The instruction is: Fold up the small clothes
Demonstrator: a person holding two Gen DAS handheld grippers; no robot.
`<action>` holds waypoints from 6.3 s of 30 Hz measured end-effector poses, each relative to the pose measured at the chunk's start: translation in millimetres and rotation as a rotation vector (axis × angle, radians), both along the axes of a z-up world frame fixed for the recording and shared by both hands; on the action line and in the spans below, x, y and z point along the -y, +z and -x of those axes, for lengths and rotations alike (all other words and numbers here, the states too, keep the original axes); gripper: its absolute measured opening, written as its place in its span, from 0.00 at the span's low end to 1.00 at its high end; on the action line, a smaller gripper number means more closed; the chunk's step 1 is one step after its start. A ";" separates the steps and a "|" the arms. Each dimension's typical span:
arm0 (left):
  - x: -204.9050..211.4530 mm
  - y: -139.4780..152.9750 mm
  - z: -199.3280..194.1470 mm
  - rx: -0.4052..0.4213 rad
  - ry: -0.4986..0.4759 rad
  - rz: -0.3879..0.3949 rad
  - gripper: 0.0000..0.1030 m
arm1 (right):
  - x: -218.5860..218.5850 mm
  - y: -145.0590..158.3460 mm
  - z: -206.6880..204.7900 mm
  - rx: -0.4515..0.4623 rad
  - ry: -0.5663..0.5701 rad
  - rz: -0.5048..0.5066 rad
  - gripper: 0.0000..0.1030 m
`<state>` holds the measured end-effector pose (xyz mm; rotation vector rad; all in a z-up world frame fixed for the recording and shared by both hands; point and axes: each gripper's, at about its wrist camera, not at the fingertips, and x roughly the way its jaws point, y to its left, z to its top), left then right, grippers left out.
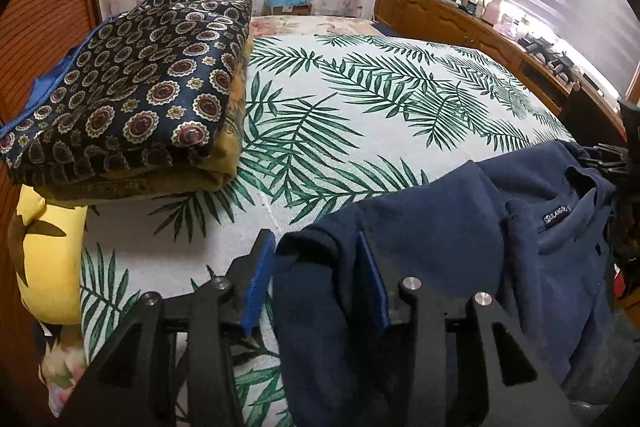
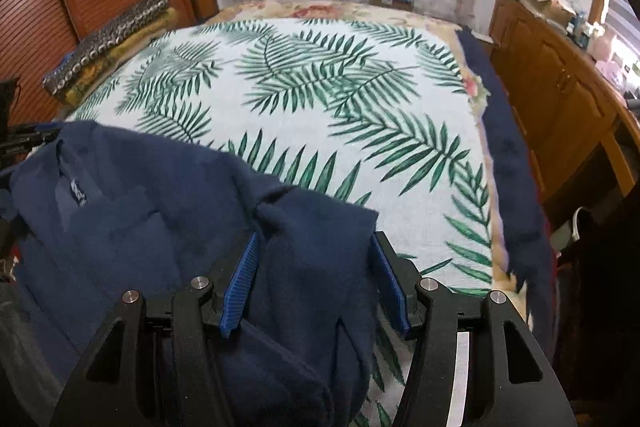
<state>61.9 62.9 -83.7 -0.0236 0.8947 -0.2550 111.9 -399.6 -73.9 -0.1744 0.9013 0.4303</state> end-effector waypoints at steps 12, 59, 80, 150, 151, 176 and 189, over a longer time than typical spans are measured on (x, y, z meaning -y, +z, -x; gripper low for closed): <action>-0.1 1.0 -3.2 -0.005 -0.031 -0.004 0.41 | -1.1 -2.7 -7.4 0.000 -0.010 0.018 0.65; -31.5 265.4 21.2 0.628 0.017 0.010 0.05 | 8.0 313.7 71.0 0.647 0.082 -0.161 0.11; 31.2 107.1 -55.5 0.218 -0.032 -0.045 0.33 | 2.7 87.3 -109.8 0.208 -0.131 0.009 0.46; 18.8 8.5 -52.0 0.027 0.202 0.071 0.19 | 7.1 1.7 -62.5 0.070 -0.233 -0.009 0.52; 19.1 9.2 -51.9 0.034 0.201 0.068 0.16 | 7.0 1.7 -62.5 0.070 -0.233 -0.009 0.52; 25.0 86.5 -23.2 0.301 0.135 0.092 0.00 | 20.0 49.6 -53.1 0.176 -0.166 -0.113 0.06; 11.0 92.4 32.1 0.307 0.122 0.119 0.00 | 39.6 93.7 17.8 0.237 -0.111 -0.206 0.05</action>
